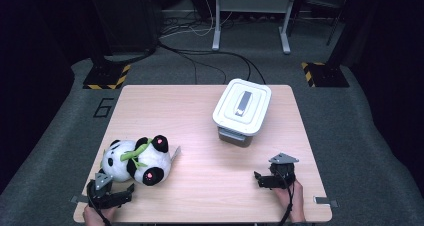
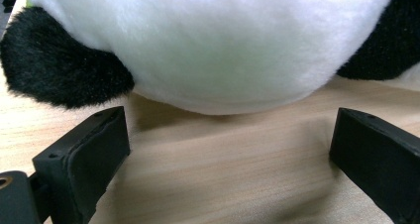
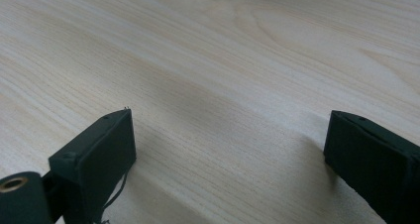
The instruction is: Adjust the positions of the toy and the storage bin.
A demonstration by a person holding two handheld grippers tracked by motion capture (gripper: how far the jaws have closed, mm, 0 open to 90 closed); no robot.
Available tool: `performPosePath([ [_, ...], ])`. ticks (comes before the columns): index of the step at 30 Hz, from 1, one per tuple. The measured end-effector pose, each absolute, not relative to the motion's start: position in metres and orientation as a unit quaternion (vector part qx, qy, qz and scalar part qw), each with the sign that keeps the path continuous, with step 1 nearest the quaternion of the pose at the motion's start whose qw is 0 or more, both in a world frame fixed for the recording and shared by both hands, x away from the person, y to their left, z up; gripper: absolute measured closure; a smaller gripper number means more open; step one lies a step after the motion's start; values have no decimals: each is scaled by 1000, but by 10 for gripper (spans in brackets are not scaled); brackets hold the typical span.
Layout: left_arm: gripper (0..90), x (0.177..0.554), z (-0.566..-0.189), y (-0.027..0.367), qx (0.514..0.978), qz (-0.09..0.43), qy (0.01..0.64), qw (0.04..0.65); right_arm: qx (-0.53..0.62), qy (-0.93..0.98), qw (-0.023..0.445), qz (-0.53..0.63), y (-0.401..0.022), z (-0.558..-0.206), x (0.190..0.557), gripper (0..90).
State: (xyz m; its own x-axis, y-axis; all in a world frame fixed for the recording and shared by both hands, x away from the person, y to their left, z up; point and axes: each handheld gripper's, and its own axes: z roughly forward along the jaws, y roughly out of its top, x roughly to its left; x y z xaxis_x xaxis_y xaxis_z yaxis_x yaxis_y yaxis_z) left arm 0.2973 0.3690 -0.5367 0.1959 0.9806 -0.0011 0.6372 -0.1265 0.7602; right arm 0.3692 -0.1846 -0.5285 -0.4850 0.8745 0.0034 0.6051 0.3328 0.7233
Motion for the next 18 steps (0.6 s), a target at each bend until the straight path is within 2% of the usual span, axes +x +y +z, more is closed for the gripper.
performPosePath([
  [18, 7, 288, -518, 360, 716, 257, 559, 330, 467, 792, 199, 340, -185, -528, 370, 50],
])
